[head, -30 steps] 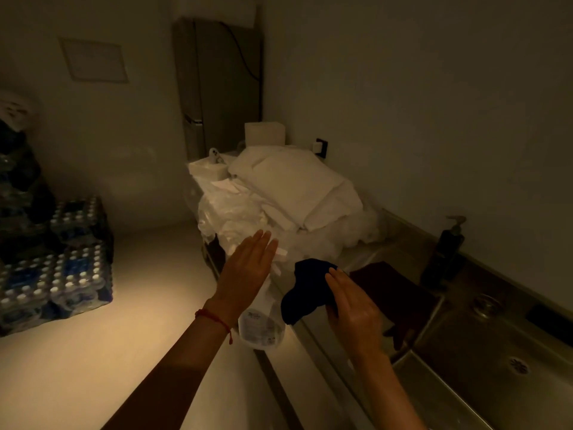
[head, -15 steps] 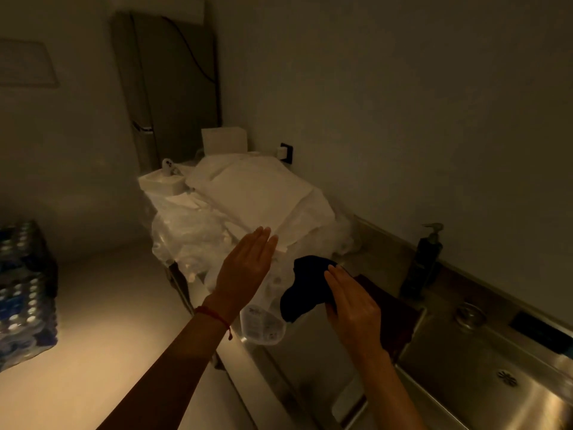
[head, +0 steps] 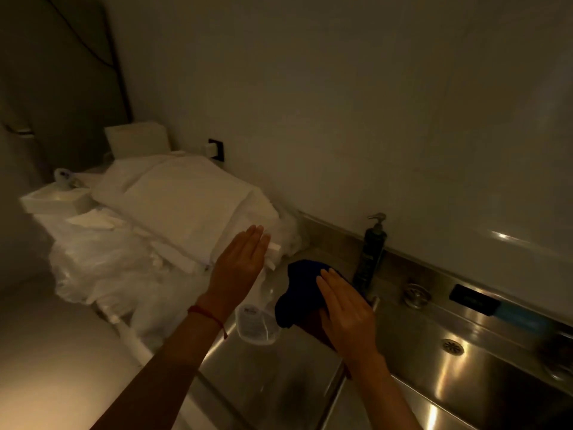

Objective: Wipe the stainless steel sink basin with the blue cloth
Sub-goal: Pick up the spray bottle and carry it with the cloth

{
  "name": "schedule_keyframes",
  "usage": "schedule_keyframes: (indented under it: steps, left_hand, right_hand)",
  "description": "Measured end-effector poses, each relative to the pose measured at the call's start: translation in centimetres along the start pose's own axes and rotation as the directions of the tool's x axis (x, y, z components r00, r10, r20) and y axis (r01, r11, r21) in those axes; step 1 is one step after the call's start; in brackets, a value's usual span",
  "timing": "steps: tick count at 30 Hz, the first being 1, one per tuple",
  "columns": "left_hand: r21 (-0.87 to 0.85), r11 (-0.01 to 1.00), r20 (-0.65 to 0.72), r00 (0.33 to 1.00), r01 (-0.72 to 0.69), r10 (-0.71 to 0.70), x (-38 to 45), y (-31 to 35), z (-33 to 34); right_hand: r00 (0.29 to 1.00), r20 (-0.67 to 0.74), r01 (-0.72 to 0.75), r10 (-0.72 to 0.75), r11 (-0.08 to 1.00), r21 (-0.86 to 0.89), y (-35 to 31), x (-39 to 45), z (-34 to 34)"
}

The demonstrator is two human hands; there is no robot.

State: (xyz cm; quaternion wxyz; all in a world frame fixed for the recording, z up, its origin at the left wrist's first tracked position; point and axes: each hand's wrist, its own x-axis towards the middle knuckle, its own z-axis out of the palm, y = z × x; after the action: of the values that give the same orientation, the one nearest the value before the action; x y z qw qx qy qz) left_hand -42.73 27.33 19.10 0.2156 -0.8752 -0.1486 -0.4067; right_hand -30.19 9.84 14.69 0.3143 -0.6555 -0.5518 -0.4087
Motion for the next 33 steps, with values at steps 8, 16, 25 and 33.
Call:
schedule_keyframes:
  steps: [8, 16, 25, 33]
  left_hand:
    - [-0.162, 0.980, -0.037, 0.993, -0.116, 0.112, 3.8, -0.6, 5.8]
    - [-0.274, 0.939, -0.060, 0.978, -0.206, 0.197, 6.8, -1.3, 10.0]
    - [-0.322, 0.917, -0.076, 0.972, -0.235, 0.222, 10.6, -0.7, 13.6]
    - [-0.327, 0.911, -0.063, 0.967, -0.253, 0.246, 13.2, 0.1, 16.9]
  right_hand:
    - [0.997, 0.020, -0.064, 0.070, 0.979, -0.194, 1.3, 0.5, 1.2]
    - [0.977, 0.011, -0.198, 0.211, 0.933, -0.299, 1.7, 1.2, 2.4]
    - [0.942, 0.063, -0.284, 0.331, 0.881, -0.377, 3.3, 1.5, 3.0]
    - [0.942, 0.018, -0.296, 0.336, 0.854, -0.428, 5.3, 1.7, 4.5]
